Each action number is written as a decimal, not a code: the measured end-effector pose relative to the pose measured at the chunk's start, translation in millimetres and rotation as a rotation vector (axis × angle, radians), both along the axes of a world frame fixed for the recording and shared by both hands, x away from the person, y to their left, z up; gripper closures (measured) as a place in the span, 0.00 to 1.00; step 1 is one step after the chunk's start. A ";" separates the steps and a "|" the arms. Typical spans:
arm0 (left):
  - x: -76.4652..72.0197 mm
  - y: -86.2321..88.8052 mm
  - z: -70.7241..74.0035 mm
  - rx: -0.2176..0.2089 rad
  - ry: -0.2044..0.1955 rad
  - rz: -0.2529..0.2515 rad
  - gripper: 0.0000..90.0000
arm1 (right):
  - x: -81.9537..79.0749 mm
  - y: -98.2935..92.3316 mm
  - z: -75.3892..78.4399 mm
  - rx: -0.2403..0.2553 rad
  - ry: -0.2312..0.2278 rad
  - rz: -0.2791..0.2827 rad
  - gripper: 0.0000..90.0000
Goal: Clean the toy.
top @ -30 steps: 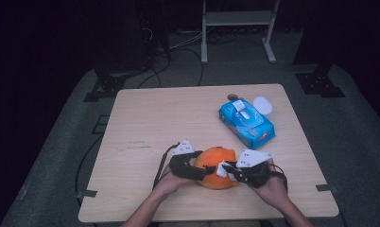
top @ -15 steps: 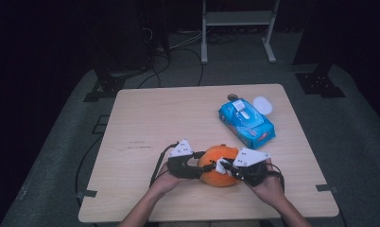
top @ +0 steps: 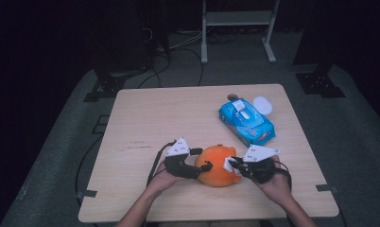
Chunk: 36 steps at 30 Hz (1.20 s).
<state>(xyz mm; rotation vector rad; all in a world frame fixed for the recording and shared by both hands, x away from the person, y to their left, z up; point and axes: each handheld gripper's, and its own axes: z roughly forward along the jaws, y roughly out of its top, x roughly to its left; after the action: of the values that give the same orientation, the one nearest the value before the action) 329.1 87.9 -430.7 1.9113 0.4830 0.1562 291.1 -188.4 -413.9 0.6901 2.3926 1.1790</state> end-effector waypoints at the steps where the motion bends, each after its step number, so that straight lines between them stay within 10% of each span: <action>1: -1.4 -3.7 0.7 0.052 -0.027 0.001 0.38 | -2.1 6.3 2.1 0.014 0.002 0.032 0.91; 12: 6.0 9.3 -11.2 0.041 0.076 0.029 0.45 | -6.5 -10.3 -4.1 0.010 0.068 0.058 0.91; 23: -2.9 0.2 -12.3 0.056 -0.001 -0.032 0.45 | 19.4 -14.5 -1.2 0.120 0.097 -0.040 0.90; 36: 2.3 5.4 -16.5 0.023 0.064 0.011 0.45 | 5.3 -26.6 -13.8 0.109 0.187 -0.036 0.90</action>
<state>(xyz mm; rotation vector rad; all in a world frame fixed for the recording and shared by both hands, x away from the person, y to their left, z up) 331.3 93.3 -447.2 1.9409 0.5366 0.1089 296.4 -215.0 -427.7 0.9117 2.4685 1.2890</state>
